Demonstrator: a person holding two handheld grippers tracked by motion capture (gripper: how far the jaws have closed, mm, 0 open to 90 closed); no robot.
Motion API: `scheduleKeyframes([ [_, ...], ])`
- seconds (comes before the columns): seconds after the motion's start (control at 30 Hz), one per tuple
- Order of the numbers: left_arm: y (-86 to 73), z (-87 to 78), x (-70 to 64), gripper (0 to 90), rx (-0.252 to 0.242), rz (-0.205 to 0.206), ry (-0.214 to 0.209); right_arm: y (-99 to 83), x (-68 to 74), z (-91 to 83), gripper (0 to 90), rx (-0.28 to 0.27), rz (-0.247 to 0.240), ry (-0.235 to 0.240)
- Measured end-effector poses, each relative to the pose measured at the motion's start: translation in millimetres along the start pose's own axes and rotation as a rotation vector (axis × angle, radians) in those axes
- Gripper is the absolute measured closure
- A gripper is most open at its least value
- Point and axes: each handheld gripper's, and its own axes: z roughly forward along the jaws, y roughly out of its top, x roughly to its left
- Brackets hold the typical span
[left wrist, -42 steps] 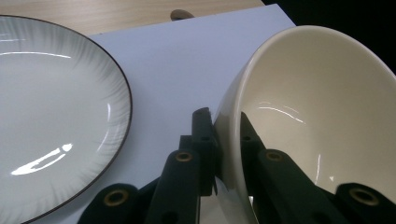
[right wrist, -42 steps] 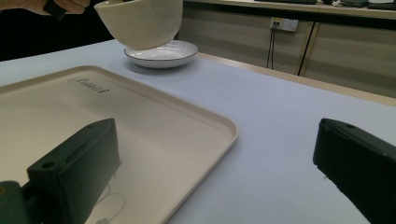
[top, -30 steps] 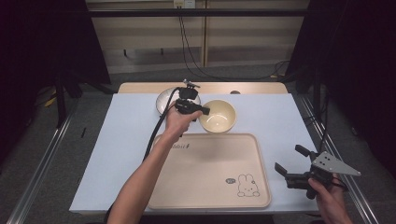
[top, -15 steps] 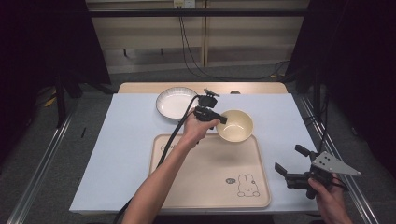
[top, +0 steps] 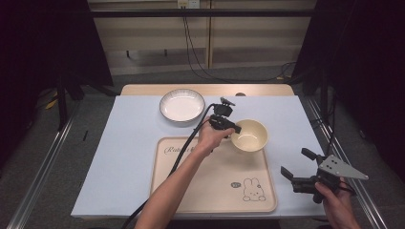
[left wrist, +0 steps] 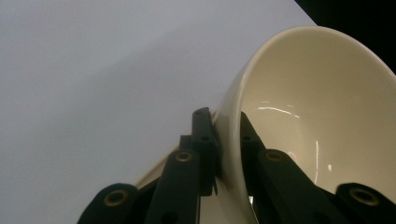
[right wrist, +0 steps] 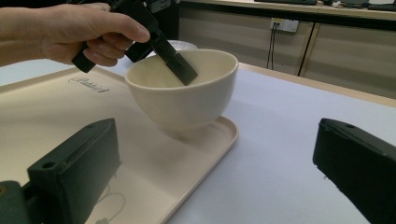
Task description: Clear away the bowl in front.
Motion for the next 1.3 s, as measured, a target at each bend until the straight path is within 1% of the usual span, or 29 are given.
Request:
scheduleKeyframes([
  [0.03, 0.3, 4.6, -1.3, 83.2, 0.012, 0.0, 0.004, 0.0, -0.1, 0.1, 0.5, -0.001, -0.001, 0.0],
  [0.07, 0.3, 4.6, -1.3, 83.3, 0.012, 0.0, 0.004, 0.0, -0.1, 0.1, 0.5, -0.001, -0.001, 0.0],
  [0.1, -0.2, 9.7, -2.1, 83.3, 0.021, 0.007, -0.005, -0.1, 0.0, -0.2, 0.5, 0.001, -0.003, 0.003],
  [0.13, -0.8, 12.1, -4.0, 83.3, 0.022, 0.004, 0.001, -0.1, -0.1, -0.2, 0.5, -0.002, -0.004, 0.0],
  [0.17, -1.7, 13.9, -4.9, 83.3, 0.029, 0.01, 0.007, -0.2, -0.2, -0.2, 0.5, -0.001, -0.003, 0.002],
  [0.23, -2.8, 16.1, -5.4, 83.2, 0.029, 0.009, 0.005, -0.3, -0.4, -0.2, 0.5, 0.002, -0.003, 0.006],
  [0.27, -4.7, 18.1, -3.9, 83.2, 0.046, 0.02, -0.001, -0.4, -0.5, -0.3, 0.5, 0.002, -0.003, 0.006],
  [0.3, -5.4, 18.9, -4.1, 83.3, 0.05, 0.018, 0.008, -0.4, -0.6, -0.3, 0.5, 0.002, -0.002, 0.005],
  [0.37, -6.4, 20.2, -3.7, 83.3, 0.05, 0.018, 0.008, -0.3, -0.6, -0.3, 0.5, 0.002, -0.002, 0.006],
  [0.43, -8.5, 22.2, -2.9, 83.3, 0.062, 0.013, 0.01, -0.3, -0.7, -0.3, 0.5, 0.002, -0.004, 0.006],
  [0.47, -9.4, 23.3, -2.6, 83.3, 0.061, 0.019, 0.013, -0.3, -0.7, -0.3, 0.5, 0.002, -0.004, 0.006],
  [0.5, -9.6, 22.8, -2.7, 83.2, 0.057, 0.005, 0.011, -0.2, -0.4, -0.4, 0.5, -0.001, 0.004, 0.003],
  [0.63, -10.1, 22.8, -1.6, 83.2, 0.054, 0.012, 0.008, -0.2, -0.5, -0.3, 0.5, -0.001, 0.004, 0.002],
  [0.67, -10.0, 22.9, -2.1, 83.2, 0.056, 0.007, 0.008, -0.2, -0.5, -0.3, 0.5, 0.0, 0.001, -0.002],
  [0.7, -9.5, 23.4, -3.1, 83.3, 0.059, 0.009, 0.014, -0.3, -0.7, -0.2, 0.5, 0.002, -0.004, 0.007],
  [0.73, -9.2, 23.1, -3.3, 83.2, 0.067, 0.018, 0.019, -0.2, -0.5, -0.2, 0.5, 0.002, 0.001, 0.004],
  [0.8, -9.5, 23.8, -5.3, 83.4, 0.059, 0.033, 0.041, -0.1, -0.6, -0.3, 0.5, 0.001, 0.001, 0.004],
  [0.83, -9.8, 24.1, -5.8, 83.3, 0.055, 0.02, 0.042, -0.2, -0.3, -0.3, 0.5, -0.001, 0.004, 0.003],
  [0.87, -9.8, 24.1, -5.8, 83.1, 0.055, 0.02, 0.042, -0.2, -0.3, -0.3, 0.5, -0.001, 0.004, 0.003],
  [0.9, -10.0, 24.4, -4.9, 83.1, 0.052, 0.02, 0.029, -0.1, -0.5, -0.4, 0.5, 0.001, 0.002, 0.002],
  [0.93, -9.8, 24.7, -5.0, 82.9, 0.052, 0.021, 0.032, -0.1, -0.3, -0.4, 0.5, 0.0, 0.005, 0.0],
  [0.97, -9.7, 24.4, -6.2, 82.9, 0.047, 0.031, 0.038, -0.2, -0.2, 0.0, 0.5, 0.001, 0.003, 0.003],
  [1.13, -10.3, 25.7, -6.8, 82.3, 0.028, 0.041, 0.038, -0.1, -0.5, -0.8, 0.5, -0.002, 0.004, 0.007],
  [1.2, -10.6, 25.5, -7.0, 82.2, 0.027, 0.035, 0.037, -0.1, -0.6, -0.6, 0.5, -0.001, 0.003, 0.005],
  [1.23, -10.7, 26.0, -7.5, 82.1, 0.02, 0.054, 0.045, 0.0, -0.5, -0.9, 0.6, 0.0, 0.004, 0.001],
  [1.3, -10.8, 26.5, -6.8, 81.6, 0.02, 0.055, 0.04, -0.3, -1.4, -0.4, 0.7, -0.005, 0.004, 0.0],
])
